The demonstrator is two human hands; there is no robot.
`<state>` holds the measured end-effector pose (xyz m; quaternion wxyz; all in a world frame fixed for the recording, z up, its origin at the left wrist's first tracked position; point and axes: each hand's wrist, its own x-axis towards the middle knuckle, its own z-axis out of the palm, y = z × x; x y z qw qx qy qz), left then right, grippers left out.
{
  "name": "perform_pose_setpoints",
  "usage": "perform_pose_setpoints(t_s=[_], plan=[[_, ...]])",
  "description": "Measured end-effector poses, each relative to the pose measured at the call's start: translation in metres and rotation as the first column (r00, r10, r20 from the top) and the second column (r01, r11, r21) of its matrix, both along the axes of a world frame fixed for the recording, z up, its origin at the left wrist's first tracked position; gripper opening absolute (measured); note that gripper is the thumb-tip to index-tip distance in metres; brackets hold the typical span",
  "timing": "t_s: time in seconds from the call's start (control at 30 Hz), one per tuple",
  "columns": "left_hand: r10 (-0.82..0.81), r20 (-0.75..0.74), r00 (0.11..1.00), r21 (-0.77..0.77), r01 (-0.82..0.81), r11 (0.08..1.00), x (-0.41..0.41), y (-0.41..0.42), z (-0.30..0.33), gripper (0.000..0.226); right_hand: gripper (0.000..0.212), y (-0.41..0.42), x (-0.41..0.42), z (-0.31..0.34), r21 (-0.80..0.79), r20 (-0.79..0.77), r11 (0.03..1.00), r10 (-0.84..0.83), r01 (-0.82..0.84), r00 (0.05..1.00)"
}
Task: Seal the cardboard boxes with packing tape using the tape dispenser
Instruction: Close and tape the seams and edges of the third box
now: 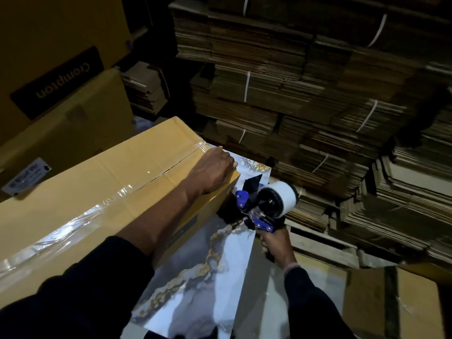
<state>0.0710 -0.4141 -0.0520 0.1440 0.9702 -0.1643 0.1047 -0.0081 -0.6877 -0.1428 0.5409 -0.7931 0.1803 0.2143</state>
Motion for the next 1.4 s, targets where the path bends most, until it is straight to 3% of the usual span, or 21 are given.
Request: perform_pose_setpoints(t_s=[0.23, 0.33, 0.5, 0.63, 0.67, 0.73, 0.77, 0.87, 1.0, 1.17, 1.27, 1.4], plan=[[-0.019, -0.038, 0.999, -0.054, 0.017, 0.998, -0.001, 0.002, 0.003, 0.049, 0.029, 0.044, 0.005, -0.003, 0.196, -0.195, 0.963, -0.149, 0.187, 0.970], [-0.024, -0.038, 0.999, -0.046, 0.022, 0.999, -0.001, 0.003, 0.003, 0.060, 0.022, 0.061, 0.018, -0.005, 0.195, -0.227, 0.948, -0.206, 0.252, 0.952], [-0.021, 0.013, 1.000, 0.023, 0.021, 1.000, -0.001, 0.001, 0.001, 0.061, 0.004, 0.088, 0.050, 0.006, 0.192, -0.197, 0.936, -0.256, 0.294, 0.946], [-0.024, 0.048, 0.999, 0.021, 0.023, 1.000, 0.000, 0.002, -0.001, 0.056, 0.010, 0.100, 0.083, -0.007, 0.147, -0.099, 0.937, -0.305, 0.317, 0.947], [-0.025, 0.054, 0.998, 0.018, 0.024, 1.000, -0.001, 0.002, -0.001, 0.056, 0.009, 0.098, 0.095, -0.029, 0.152, -0.130, 0.939, -0.292, 0.310, 0.948], [-0.020, 0.043, 0.999, 0.005, 0.019, 1.000, -0.001, 0.001, -0.001, 0.057, 0.037, 0.092, 0.112, -0.068, 0.154, -0.183, 0.945, -0.260, 0.288, 0.948], [-0.019, 0.042, 0.999, 0.004, 0.019, 1.000, -0.001, 0.001, -0.001, 0.058, 0.040, 0.095, 0.109, -0.056, 0.172, -0.217, 0.948, -0.227, 0.266, 0.949], [-0.030, 0.054, 0.998, 0.021, 0.029, 0.999, -0.001, 0.001, -0.001, 0.055, 0.012, 0.106, 0.100, -0.033, 0.218, -0.254, 0.929, -0.240, 0.298, 0.937], [-0.031, 0.045, 0.998, 0.014, 0.031, 0.999, 0.000, 0.001, -0.003, 0.049, 0.025, 0.110, 0.096, -0.022, 0.214, -0.259, 0.947, -0.183, 0.241, 0.948], [-0.040, 0.026, 0.999, 0.012, 0.040, 0.999, 0.000, 0.002, -0.004, 0.047, 0.043, 0.107, 0.100, -0.028, 0.058, -0.161, 0.988, -0.134, 0.145, 0.978], [-0.055, -0.008, 0.998, 0.025, 0.055, 0.998, 0.003, 0.004, -0.007, 0.045, 0.061, 0.103, 0.098, -0.019, -0.151, -0.137, 0.988, -0.003, -0.018, 0.991], [-0.099, -0.076, 0.992, 0.024, 0.101, 0.995, 0.005, 0.011, -0.006, 0.051, 0.041, 0.103, 0.090, 0.013, -0.306, -0.139, 0.936, 0.138, -0.175, 0.981]])
